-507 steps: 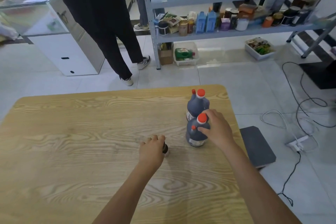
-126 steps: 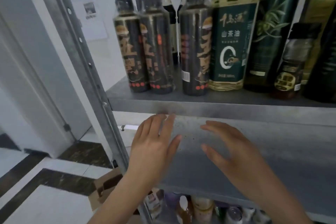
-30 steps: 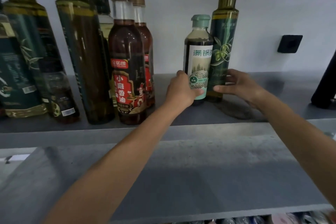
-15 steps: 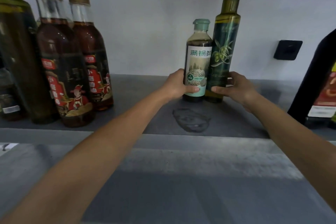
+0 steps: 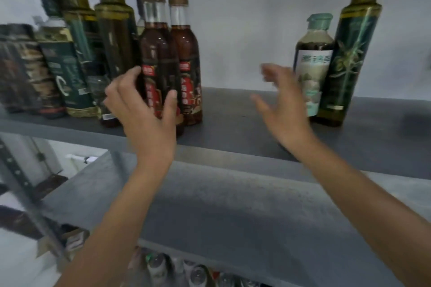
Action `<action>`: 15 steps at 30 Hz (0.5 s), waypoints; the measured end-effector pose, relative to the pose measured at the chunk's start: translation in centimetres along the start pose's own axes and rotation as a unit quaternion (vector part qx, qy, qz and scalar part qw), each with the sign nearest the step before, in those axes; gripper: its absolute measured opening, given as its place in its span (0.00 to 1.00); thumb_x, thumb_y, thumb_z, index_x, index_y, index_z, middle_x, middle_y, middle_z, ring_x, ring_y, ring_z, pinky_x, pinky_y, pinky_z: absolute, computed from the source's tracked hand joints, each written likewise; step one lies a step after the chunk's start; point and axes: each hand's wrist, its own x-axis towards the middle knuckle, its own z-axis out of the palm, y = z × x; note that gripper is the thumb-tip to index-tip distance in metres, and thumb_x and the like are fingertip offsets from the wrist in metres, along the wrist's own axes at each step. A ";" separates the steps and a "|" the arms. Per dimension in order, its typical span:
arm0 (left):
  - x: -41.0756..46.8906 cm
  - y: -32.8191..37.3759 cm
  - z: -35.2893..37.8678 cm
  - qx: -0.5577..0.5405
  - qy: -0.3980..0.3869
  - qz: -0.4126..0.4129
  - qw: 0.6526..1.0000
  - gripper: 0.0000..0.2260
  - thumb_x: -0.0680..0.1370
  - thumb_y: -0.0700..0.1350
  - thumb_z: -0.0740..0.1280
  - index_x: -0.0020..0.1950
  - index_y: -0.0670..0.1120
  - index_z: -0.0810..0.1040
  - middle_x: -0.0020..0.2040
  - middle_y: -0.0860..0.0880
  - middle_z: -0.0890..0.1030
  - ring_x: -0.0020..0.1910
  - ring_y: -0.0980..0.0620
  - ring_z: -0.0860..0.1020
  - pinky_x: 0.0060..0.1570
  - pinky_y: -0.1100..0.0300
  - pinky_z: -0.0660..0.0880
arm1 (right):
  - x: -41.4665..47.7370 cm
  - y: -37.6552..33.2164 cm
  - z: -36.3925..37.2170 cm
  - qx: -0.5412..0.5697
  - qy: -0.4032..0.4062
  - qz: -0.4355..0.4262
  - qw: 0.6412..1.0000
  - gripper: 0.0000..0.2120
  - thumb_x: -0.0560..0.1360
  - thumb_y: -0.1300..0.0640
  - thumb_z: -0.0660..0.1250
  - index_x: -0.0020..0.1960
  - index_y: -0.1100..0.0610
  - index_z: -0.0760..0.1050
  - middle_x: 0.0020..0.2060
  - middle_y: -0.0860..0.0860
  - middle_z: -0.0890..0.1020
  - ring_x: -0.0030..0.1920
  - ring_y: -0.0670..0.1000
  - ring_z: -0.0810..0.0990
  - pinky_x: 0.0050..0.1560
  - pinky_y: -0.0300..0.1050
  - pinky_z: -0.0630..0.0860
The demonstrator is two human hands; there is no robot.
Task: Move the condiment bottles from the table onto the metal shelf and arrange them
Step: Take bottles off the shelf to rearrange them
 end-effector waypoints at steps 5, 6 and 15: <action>0.9 -2.8 -0.7 -0.051 -0.202 -0.145 0.967 0.28 0.73 0.55 0.69 0.69 0.48 0.67 0.62 0.48 0.76 0.60 0.48 0.75 0.60 0.46 0.73 | 3.5 -3.1 9.0 0.270 -0.223 0.326 0.878 0.34 0.71 0.58 0.73 0.72 0.58 0.62 0.65 0.54 0.72 0.65 0.53 0.71 0.65 0.47 0.68; 1.0 -3.0 -0.8 -0.051 -0.225 -0.155 0.961 0.27 0.73 0.52 0.71 0.70 0.49 0.67 0.62 0.49 0.77 0.60 0.49 0.76 0.60 0.47 0.73 | 4.2 -2.8 9.7 0.288 -0.249 0.353 0.855 0.34 0.70 0.57 0.74 0.72 0.57 0.63 0.66 0.53 0.73 0.66 0.54 0.71 0.67 0.49 0.67; 2.2 -2.9 -1.2 0.007 -0.301 -0.181 0.936 0.24 0.73 0.52 0.71 0.67 0.47 0.70 0.61 0.49 0.79 0.60 0.49 0.76 0.59 0.53 0.73 | 5.6 -1.9 10.9 0.269 -0.364 0.249 0.856 0.27 0.70 0.60 0.72 0.66 0.53 0.68 0.63 0.51 0.76 0.61 0.48 0.74 0.66 0.47 0.69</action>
